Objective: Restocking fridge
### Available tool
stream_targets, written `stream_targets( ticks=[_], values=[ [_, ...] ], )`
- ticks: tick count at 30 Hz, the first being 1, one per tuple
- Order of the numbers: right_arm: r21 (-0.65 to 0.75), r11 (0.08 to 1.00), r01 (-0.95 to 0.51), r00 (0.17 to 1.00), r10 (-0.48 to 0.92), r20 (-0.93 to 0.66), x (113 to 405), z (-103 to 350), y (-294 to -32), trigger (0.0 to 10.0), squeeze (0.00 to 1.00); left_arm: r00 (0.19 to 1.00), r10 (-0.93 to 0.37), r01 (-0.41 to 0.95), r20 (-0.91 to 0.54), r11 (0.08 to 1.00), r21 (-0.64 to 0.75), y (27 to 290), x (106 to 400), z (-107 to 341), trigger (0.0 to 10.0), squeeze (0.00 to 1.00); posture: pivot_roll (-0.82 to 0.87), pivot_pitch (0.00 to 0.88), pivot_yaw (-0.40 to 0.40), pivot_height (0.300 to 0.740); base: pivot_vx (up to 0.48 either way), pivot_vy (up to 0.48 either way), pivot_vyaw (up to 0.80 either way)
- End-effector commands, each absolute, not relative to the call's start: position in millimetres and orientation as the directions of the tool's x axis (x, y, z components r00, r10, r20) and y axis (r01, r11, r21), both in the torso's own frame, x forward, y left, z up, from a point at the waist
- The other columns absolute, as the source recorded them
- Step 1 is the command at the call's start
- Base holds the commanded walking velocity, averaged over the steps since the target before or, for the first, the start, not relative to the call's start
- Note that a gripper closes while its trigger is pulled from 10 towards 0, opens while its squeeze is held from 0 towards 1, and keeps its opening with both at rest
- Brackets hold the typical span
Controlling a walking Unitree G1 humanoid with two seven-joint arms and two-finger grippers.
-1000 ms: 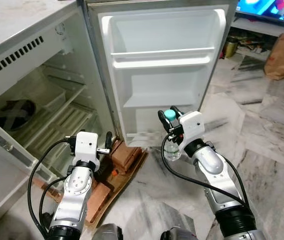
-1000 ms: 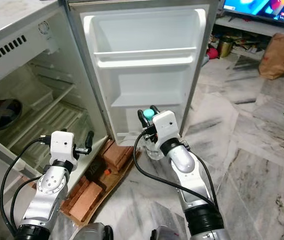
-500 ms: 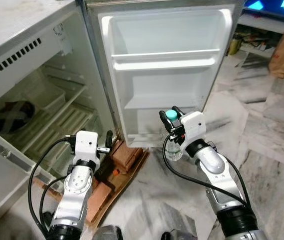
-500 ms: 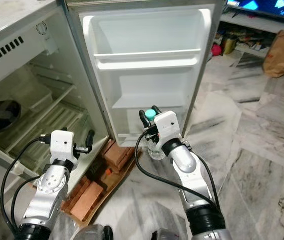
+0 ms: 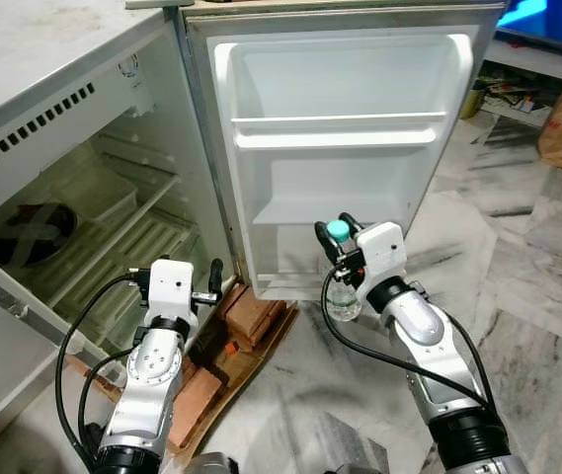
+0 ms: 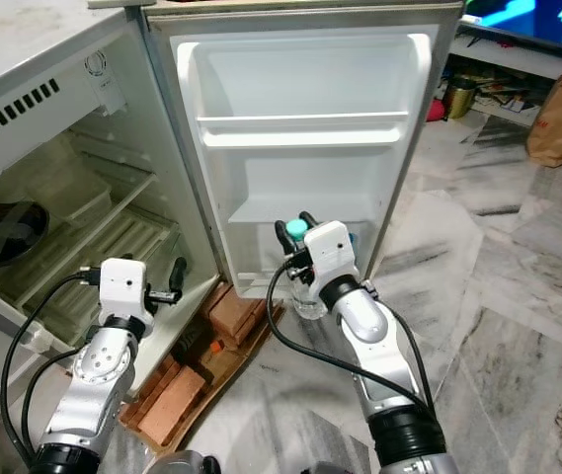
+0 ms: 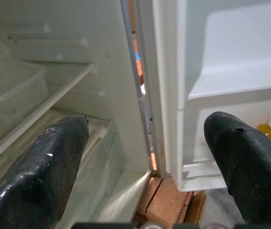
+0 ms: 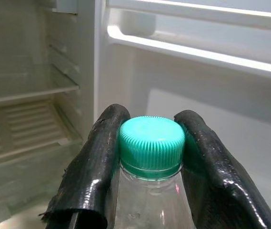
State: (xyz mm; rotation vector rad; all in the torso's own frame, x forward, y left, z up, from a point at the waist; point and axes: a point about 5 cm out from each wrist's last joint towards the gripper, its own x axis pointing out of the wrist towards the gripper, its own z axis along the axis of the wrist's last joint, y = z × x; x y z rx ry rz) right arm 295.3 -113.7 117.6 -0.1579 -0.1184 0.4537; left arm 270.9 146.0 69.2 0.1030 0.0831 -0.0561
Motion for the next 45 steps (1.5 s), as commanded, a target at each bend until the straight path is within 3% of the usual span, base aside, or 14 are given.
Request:
stream_targets(
  ticks=[1, 19, 29, 38, 45],
  values=[
    [-0.180, 0.882, -0.435, 0.885, 0.455, 0.094, 295.5, 121.8, -112.0, 10.0, 0.00, 0.996, -0.046, 0.054, -0.076, 0.993, 0.103, 148.2, 270.2, 71.3, 10.0, 0.00, 0.01, 0.092, 0.029, 0.740, 0.345, 0.000, 0.00],
    [-0.174, 0.881, -0.440, 0.884, 0.460, 0.090, 293.3, 120.4, -109.8, 10.0, 0.00, 0.996, -0.036, 0.043, -0.078, 0.994, 0.097, 150.3, 269.6, 71.5, 10.0, 0.00, 0.02, 0.102, 0.035, 0.740, 0.314, 0.000, 0.00],
    [-0.168, 0.882, -0.440, 0.886, 0.457, 0.080, 291.7, 117.3, -110.3, 10.0, 0.00, 0.995, -0.014, 0.021, -0.100, 0.997, 0.074, 151.9, 268.6, 69.7, 10.0, 0.00, 0.02, 0.107, 0.041, 0.740, 0.000, 0.000, 0.00],
    [-0.173, 0.880, -0.442, 0.884, 0.460, 0.080, 290.8, 117.5, -110.7, 10.0, 0.00, 0.997, -0.032, 0.039, -0.073, 0.995, 0.093, 151.9, 267.5, 72.9, 10.0, 0.00, 0.02, 0.112, 0.038, 0.740, 0.188, 0.382, 0.00],
    [-0.174, 0.879, -0.443, 0.883, 0.461, 0.081, 291.2, 118.0, -110.0, 10.0, 0.00, 0.997, -0.039, 0.046, -0.073, 0.994, 0.097, 150.7, 265.8, 72.4, 10.0, 0.00, 0.02, 0.113, 0.037, 0.740, 0.297, 0.000, 0.00]
  ],
)
